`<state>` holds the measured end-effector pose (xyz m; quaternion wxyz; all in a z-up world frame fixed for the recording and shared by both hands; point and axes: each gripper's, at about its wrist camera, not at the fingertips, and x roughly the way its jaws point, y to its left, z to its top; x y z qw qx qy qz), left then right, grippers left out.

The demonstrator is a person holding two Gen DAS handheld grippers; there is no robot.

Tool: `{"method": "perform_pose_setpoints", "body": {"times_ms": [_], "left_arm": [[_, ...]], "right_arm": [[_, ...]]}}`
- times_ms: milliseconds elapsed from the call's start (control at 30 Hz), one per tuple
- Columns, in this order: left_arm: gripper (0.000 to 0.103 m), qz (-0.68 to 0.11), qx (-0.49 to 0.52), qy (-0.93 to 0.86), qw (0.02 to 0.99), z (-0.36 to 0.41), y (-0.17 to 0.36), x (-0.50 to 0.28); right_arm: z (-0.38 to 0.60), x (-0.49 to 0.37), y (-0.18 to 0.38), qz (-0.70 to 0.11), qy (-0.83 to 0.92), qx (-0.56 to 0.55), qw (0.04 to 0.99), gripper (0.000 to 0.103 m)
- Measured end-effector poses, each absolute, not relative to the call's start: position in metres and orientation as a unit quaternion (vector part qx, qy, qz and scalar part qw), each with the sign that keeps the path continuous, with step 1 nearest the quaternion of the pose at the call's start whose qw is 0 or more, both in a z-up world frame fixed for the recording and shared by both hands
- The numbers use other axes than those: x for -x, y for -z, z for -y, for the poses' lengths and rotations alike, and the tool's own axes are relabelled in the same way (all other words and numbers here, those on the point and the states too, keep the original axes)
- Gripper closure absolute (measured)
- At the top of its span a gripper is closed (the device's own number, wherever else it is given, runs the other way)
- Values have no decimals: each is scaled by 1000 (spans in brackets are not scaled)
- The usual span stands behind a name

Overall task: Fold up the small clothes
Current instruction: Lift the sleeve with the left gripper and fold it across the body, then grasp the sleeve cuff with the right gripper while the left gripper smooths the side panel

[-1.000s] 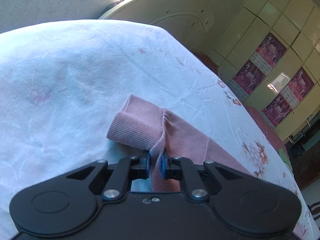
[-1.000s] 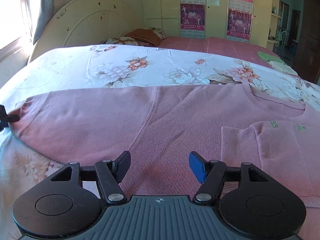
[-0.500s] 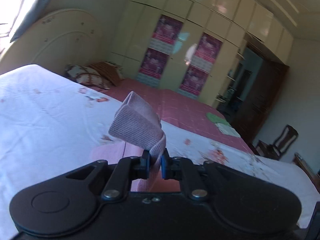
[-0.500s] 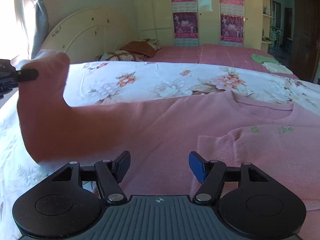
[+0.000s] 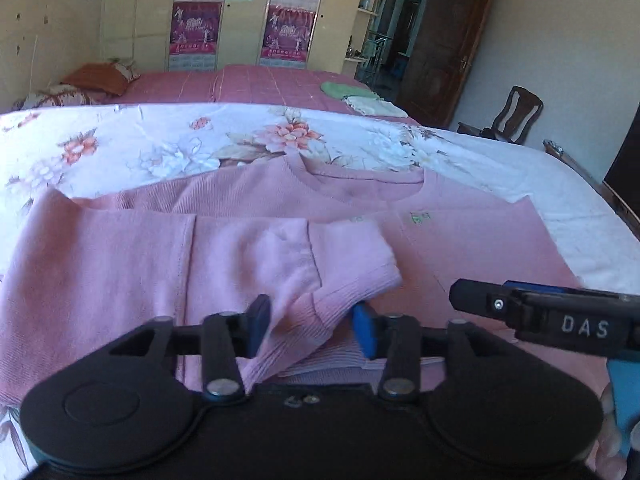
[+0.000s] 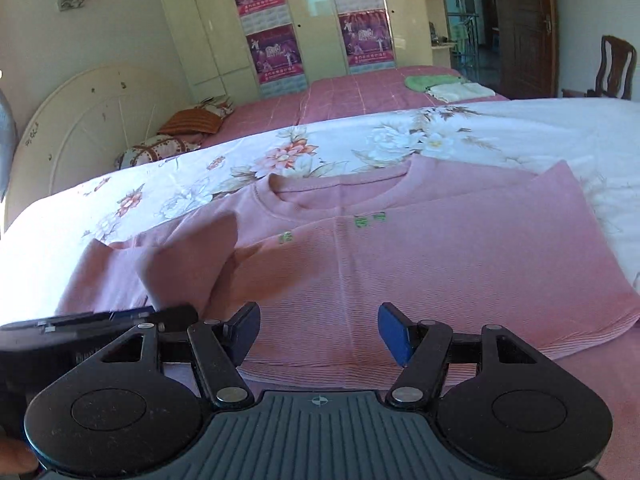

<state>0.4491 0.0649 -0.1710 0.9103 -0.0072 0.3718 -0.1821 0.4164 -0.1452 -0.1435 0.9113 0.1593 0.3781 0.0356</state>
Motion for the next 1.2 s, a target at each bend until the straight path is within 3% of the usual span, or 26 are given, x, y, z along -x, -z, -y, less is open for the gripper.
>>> {"method": "perform_pose_setpoints", "body": {"times_ms": [33,67,267,533,567,600,633,933,1100,1133,1200], "left_arm": [[28,-357,0,178,917,-65,165,-445],[27,-346,0,174,922,-69,159,-439],[26,-334,12,101,937,-119,135,-426],[28,-381,20,8,924,-180,160,-418],[28,-384,15,6,923,-182,162,-418],[28,-386,11,3,922,-182,164,-417],[28,-385,7,1,923,-183,165,-417],[27,-389,5,-9,921,-185,174,-403],[26,-392,8,-28,920,-187,180,-407],[26,-393,8,-29,919,-187,180,-408],[27,-389,10,-28,921,-185,178,-408]], "right_arm": [[148,-416,142,-377,-40,-166,910,38],[149,-416,140,-375,-46,-173,909,38],[141,-419,142,-390,-98,-215,890,38],[101,-440,165,-426,-118,-214,871,39],[97,-440,164,-422,-115,-213,874,42],[93,-443,165,-421,-119,-207,875,73],[89,-444,164,-423,-120,-202,875,89],[94,-464,164,-436,-124,-253,855,89],[88,-465,158,-427,-121,-230,866,89],[86,-465,154,-423,-118,-216,872,97],[83,-463,147,-414,-119,-194,881,97]]}}
